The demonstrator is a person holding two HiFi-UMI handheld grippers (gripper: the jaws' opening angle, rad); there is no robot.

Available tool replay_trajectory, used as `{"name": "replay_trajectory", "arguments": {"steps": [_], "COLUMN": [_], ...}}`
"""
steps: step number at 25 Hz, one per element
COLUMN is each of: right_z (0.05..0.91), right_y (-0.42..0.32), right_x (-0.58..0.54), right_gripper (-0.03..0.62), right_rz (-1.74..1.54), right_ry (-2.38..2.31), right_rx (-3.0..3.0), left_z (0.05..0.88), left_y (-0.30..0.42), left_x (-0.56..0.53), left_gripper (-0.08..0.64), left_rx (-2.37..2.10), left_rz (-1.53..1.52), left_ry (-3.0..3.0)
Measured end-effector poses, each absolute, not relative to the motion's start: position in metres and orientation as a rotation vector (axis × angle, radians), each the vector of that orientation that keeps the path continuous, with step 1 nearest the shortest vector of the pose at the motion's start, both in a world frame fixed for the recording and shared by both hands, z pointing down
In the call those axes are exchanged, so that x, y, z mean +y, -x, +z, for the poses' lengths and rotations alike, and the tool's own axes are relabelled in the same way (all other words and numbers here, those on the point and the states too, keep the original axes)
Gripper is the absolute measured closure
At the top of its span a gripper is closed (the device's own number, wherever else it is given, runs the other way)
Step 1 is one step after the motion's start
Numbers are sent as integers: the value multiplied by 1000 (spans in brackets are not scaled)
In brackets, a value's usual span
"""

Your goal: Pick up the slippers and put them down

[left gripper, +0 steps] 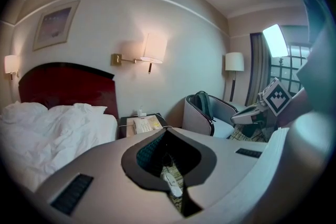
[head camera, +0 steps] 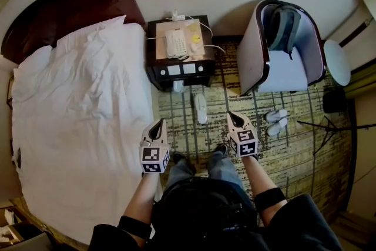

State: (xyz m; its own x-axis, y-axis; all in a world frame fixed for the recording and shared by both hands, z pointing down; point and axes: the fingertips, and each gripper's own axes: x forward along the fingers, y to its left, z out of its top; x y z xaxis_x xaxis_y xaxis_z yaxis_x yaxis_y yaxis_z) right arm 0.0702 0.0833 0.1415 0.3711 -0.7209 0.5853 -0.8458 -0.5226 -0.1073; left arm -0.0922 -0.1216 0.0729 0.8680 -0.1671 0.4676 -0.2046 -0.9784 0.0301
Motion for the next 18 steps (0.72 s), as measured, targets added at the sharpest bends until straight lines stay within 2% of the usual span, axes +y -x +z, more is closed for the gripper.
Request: {"name": "replay_trajectory", "arguments": {"steps": [18], "right_z": [150], "right_y": [-50], "right_x": [93], "right_gripper": [586], "right_rz": [903], "right_ry": [-2531], "right_rx": [-1263], "left_z": [89], "left_y": [91], "left_x": [-131], "left_gripper": [560], "left_rx": [-109], "left_rz": [760], "left_ry": [-3007]}}
